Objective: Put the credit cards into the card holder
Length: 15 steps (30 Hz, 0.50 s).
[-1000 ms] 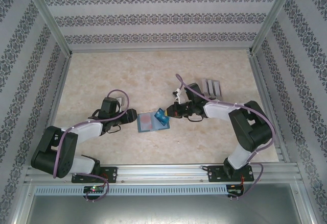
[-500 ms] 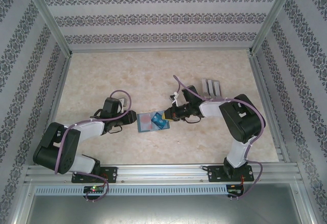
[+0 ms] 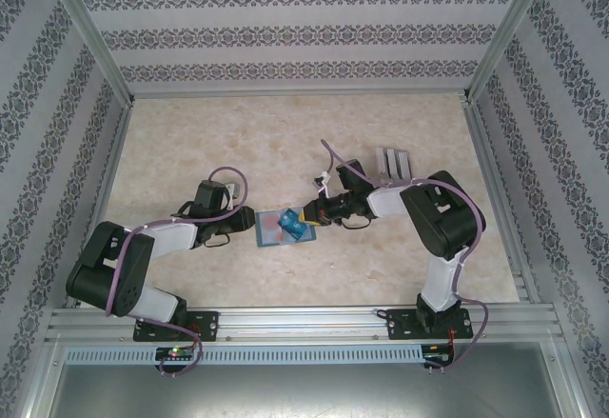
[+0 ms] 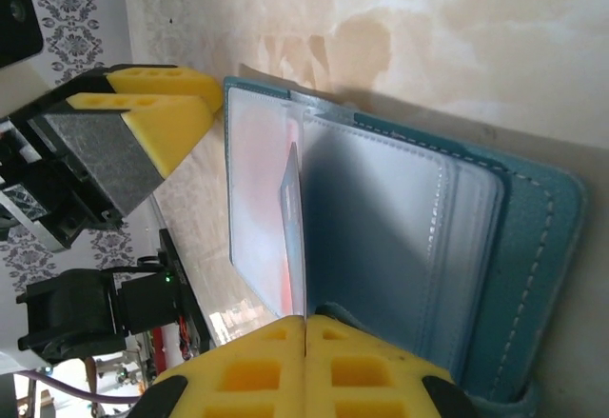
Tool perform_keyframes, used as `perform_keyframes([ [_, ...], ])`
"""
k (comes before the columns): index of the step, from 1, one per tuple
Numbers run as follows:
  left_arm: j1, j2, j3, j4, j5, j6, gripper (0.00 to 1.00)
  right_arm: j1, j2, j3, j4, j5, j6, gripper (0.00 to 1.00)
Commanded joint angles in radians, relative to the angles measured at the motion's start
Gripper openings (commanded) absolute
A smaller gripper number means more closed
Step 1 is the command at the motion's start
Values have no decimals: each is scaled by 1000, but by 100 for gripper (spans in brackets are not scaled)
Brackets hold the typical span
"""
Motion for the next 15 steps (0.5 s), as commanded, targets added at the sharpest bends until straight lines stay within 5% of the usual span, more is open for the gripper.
perform_keyframes([
  [1, -14, 20, 24, 20, 35, 24, 30, 3, 16, 23, 38, -2, 21, 0],
  [15, -17, 25, 30, 7, 28, 25, 28, 71, 15, 5, 69, 174, 159, 7],
])
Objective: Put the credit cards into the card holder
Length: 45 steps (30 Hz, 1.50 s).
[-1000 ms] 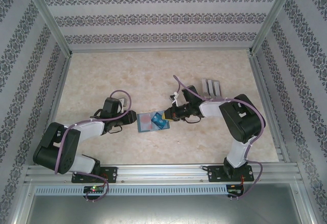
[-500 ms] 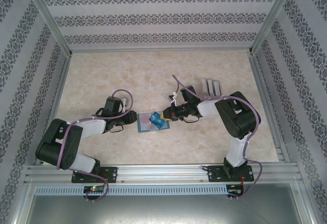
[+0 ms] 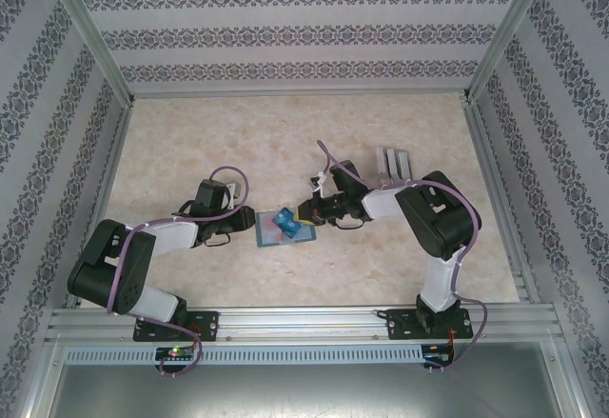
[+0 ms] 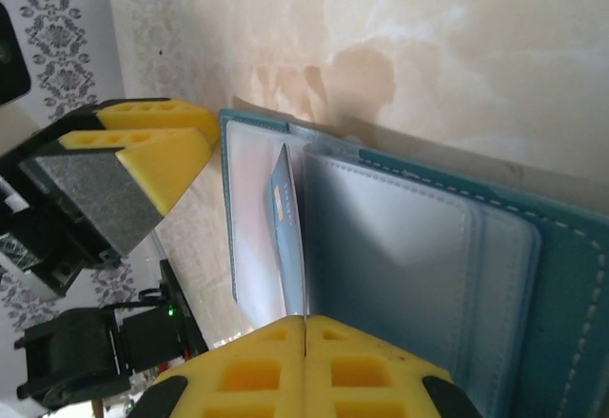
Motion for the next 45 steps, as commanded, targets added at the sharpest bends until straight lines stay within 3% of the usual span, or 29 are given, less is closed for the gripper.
perform_keyframes([
  [1, -16, 15, 21, 7, 22, 24, 29, 25, -3, -5, 9, 96, 41, 11],
  [6, -18, 14, 22, 3, 21, 23, 29, 49, -48, -17, -24, 177, 29, 16],
  [15, -16, 6, 19, -2, 16, 22, 29, 87, -104, -45, -51, 289, 42, 2],
  [30, -20, 26, 23, 3, 20, 15, 29, 219, -118, -157, 168, 573, 206, 0],
  [45, -20, 38, 30, -3, 13, 15, 29, 272, -99, -192, 293, 642, 281, 1],
])
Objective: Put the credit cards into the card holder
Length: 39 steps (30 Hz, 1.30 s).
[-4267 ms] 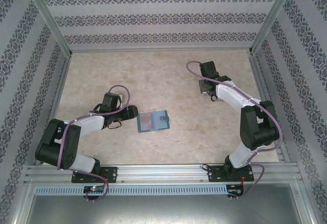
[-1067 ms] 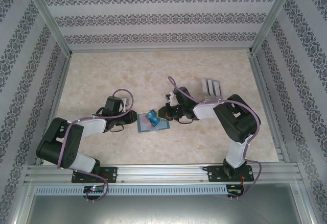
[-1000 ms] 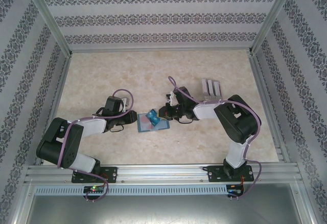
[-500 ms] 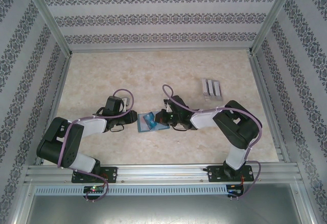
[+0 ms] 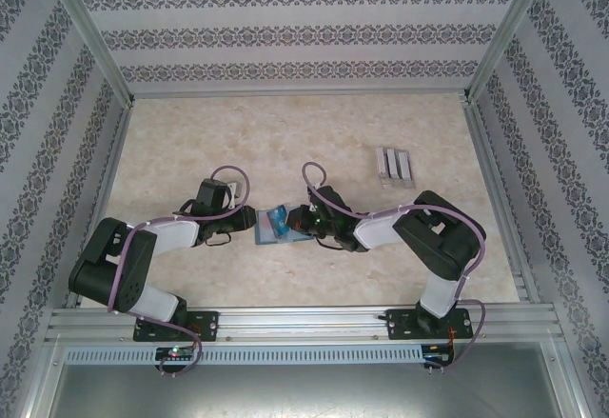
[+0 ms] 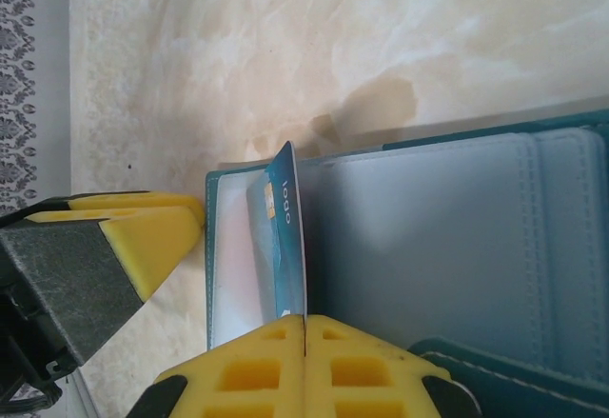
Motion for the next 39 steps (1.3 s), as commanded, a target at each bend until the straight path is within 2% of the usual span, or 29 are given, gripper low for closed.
perform_keyframes([
  [1, -15, 25, 22, -1, 17, 15, 29, 22, 16, -20, 10, 49, 30, 2],
  [11, -16, 26, 21, -5, 13, 15, 28, 49, 32, -2, -24, 59, 53, 12],
  [16, -18, 31, 30, -20, 4, 14, 21, 50, 5, 0, -93, 63, 34, 19],
  [25, -18, 51, 36, -17, 17, 10, 10, 77, 3, 31, -132, 80, 27, 14],
  [30, -17, 52, 38, -19, 19, 10, 7, 126, 0, 47, -137, 154, 37, 11],
  [39, -16, 45, 36, -31, 0, 9, 6, 138, -4, 64, -180, 159, 43, 15],
])
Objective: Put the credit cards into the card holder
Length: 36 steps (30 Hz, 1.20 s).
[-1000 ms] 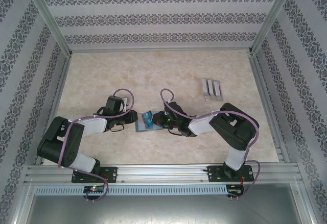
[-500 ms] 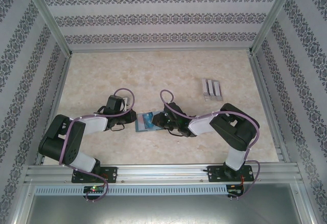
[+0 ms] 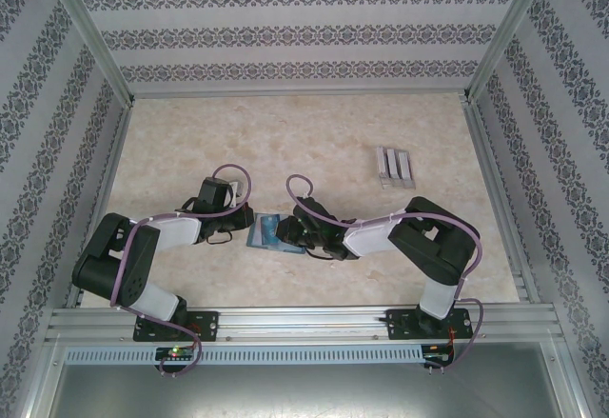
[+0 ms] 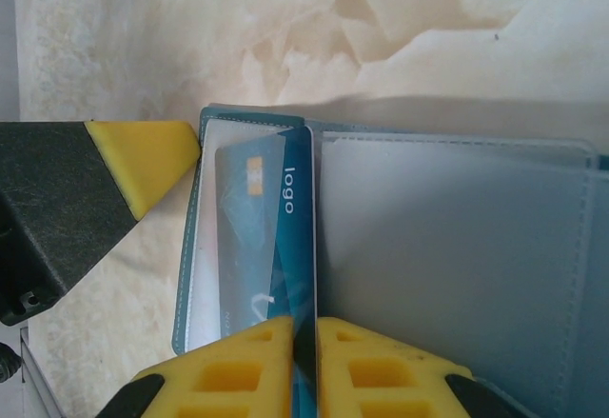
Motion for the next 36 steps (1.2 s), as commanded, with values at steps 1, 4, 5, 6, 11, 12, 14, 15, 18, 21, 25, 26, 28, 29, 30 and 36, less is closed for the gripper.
perform_keyframes([
  [1, -15, 13, 13, -31, -6, 10, 5, 7, -17, 5, -59, 38, -2, 15],
  [4, -16, 11, 18, -43, -10, 11, 1, 7, -31, 3, -80, 42, -6, 8],
  [5, -16, 11, 17, -45, -9, 11, 1, 7, -30, 4, -82, 41, -4, 5],
  [6, -15, 12, 17, -48, -11, 8, 0, 7, -27, 6, -81, 41, 2, 2],
  [11, -16, -3, 4, -69, -23, -39, 0, 18, -2, 4, -52, 82, 64, 0],
  [12, -16, -7, 0, -72, -27, -50, 0, 19, 1, 4, -47, 94, 78, 0],
  [14, -15, -15, -5, -84, -46, -63, 0, 22, 1, -1, -45, 123, 108, 0],
  [15, -15, -14, -7, -89, -53, -67, 0, 27, -2, -8, -36, 143, 123, 0],
  [18, -15, -6, -1, -97, -53, -66, 0, 36, -4, -7, -36, 168, 138, 0],
  [21, -16, 7, 4, -97, -55, -66, 0, 50, 6, -3, -20, 167, 164, 0],
  [25, -15, 30, 6, -78, -37, -78, 0, 70, 36, 35, -23, 154, 167, 6],
  [26, -16, 34, 7, -80, -38, -77, 0, 73, 44, 41, -18, 149, 172, 7],
  [28, -16, 35, 3, -82, -49, -81, 0, 78, 61, 53, -2, 139, 179, 7],
  [29, -16, 34, 2, -82, -50, -82, 0, 79, 67, 61, -2, 133, 177, 7],
  [30, -16, 32, 3, -83, -50, -82, 0, 81, 74, 70, -4, 126, 175, 9],
  [36, -15, 11, -1, -101, -86, -78, 0, 81, 55, 63, -22, 129, 179, 22],
])
